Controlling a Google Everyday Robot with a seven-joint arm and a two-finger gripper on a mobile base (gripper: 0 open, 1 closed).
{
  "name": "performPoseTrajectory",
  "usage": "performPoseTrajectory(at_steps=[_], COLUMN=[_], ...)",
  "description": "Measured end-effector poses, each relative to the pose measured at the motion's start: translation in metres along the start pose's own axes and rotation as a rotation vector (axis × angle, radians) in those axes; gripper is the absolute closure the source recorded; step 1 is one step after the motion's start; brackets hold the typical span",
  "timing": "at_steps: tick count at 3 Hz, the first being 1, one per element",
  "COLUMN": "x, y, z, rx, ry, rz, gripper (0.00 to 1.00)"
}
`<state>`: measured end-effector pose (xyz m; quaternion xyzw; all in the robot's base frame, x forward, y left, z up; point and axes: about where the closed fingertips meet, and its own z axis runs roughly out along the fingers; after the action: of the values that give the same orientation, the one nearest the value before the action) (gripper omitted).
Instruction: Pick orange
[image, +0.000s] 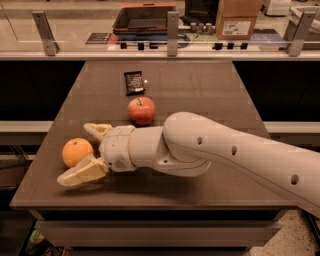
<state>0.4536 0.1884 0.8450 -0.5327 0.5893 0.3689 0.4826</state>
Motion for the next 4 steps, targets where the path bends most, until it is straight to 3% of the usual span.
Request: performPoseTrajectory(at_steps=[3,4], x=[-0.0038,-0.0050], y=[0.0043,0.0057], z=[0.0031,0.0041], rx=[-0.008,-0.010], ry=[0.000,0.001], rz=[-0.009,-0.012], gripper=[0.88,1.00])
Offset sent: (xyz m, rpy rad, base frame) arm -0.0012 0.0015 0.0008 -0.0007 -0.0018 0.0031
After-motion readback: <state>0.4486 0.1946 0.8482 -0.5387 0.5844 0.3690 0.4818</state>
